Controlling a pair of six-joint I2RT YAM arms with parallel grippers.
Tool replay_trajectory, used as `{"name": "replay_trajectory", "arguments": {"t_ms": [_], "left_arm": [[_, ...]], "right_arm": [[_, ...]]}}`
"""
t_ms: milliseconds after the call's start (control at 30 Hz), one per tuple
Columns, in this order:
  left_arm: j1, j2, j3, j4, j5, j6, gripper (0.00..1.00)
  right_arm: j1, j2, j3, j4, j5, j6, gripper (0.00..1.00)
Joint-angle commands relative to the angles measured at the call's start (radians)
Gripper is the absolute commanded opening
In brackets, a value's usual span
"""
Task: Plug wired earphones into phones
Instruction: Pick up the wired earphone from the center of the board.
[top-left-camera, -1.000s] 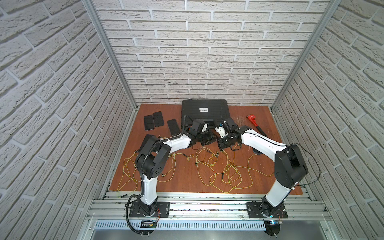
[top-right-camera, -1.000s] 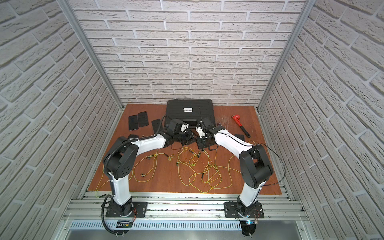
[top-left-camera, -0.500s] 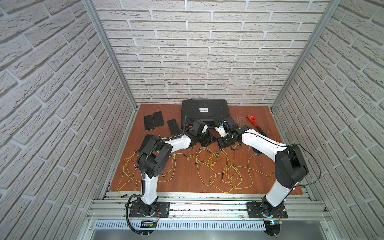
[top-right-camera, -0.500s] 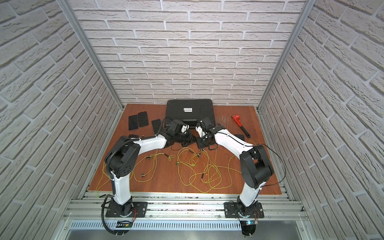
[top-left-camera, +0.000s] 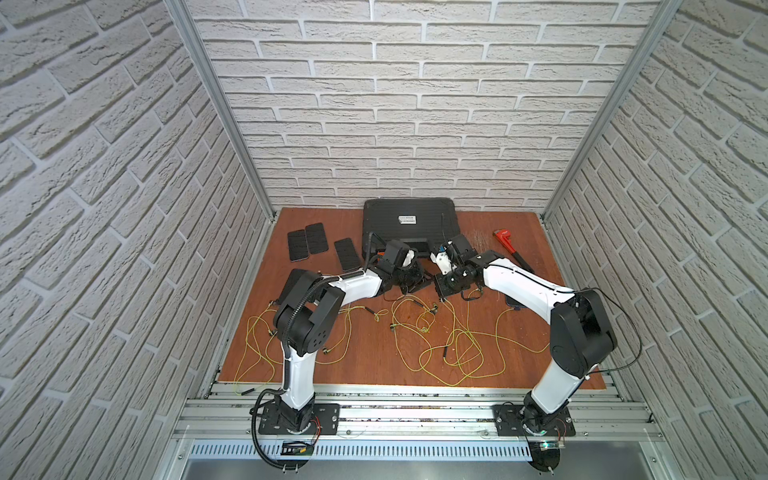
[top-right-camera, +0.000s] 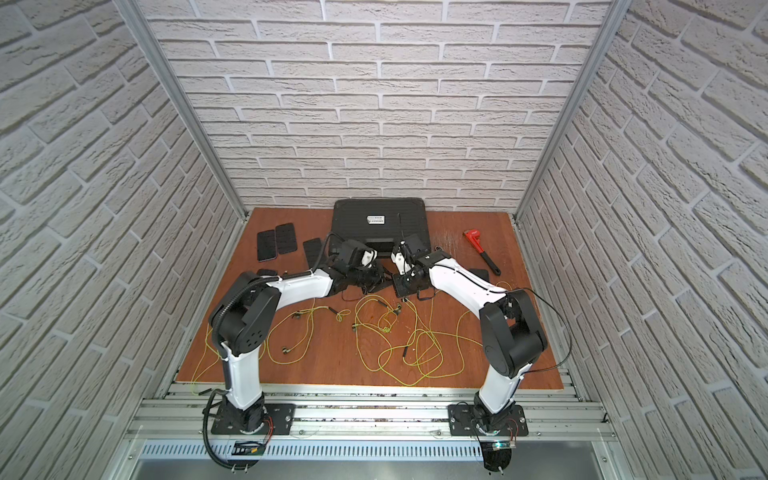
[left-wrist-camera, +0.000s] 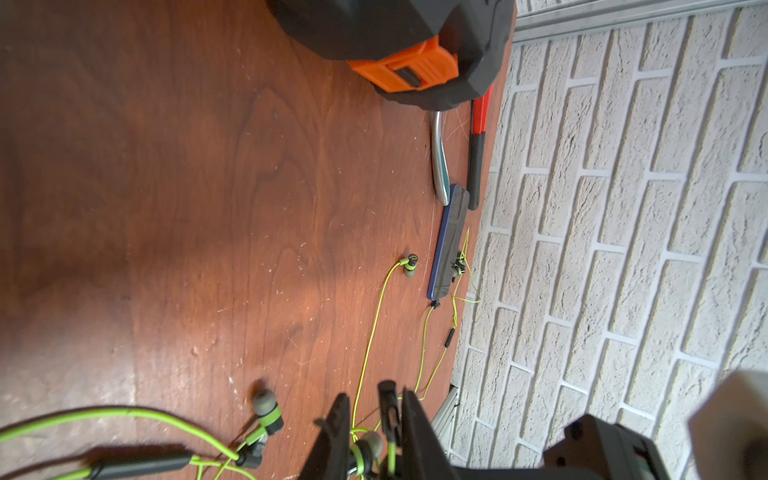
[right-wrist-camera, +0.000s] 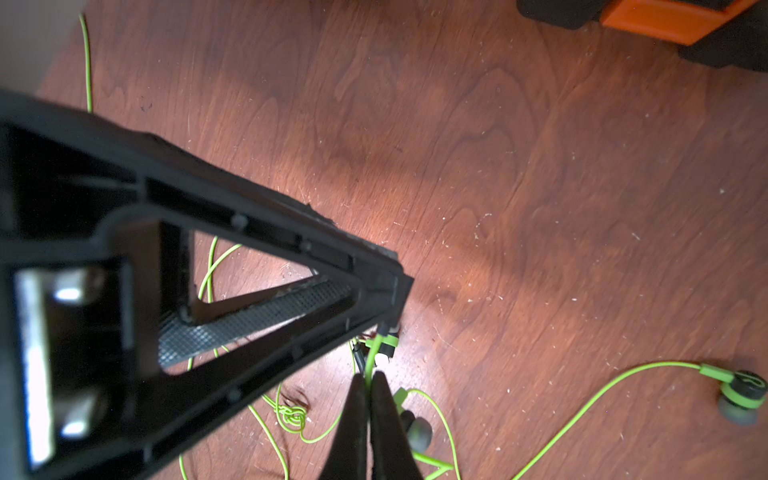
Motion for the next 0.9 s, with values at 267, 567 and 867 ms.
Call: {"name": "replay_trajectory", "arguments": {"t_ms": [267,567,867], "left_arm": [[0.004,-0.019,-0.013,0.037,0.002,0.008,0.06],[0.009,-0.019,-0.032,0.096,0.024,0.008,0.0],[0.042,-0.011,-0.069,0.408,0.157,-0.028,0.0]], "right_arm": [[-0.005,-0.027,0.012,-0.001,0.0,-0.005,0.06],[-0.091,-0.064,-0.016,0.03,-0.152,0.039,0.32],[-0.344,-0.158,-0.159,0.225,-0.653,0.106,0.41]]}}
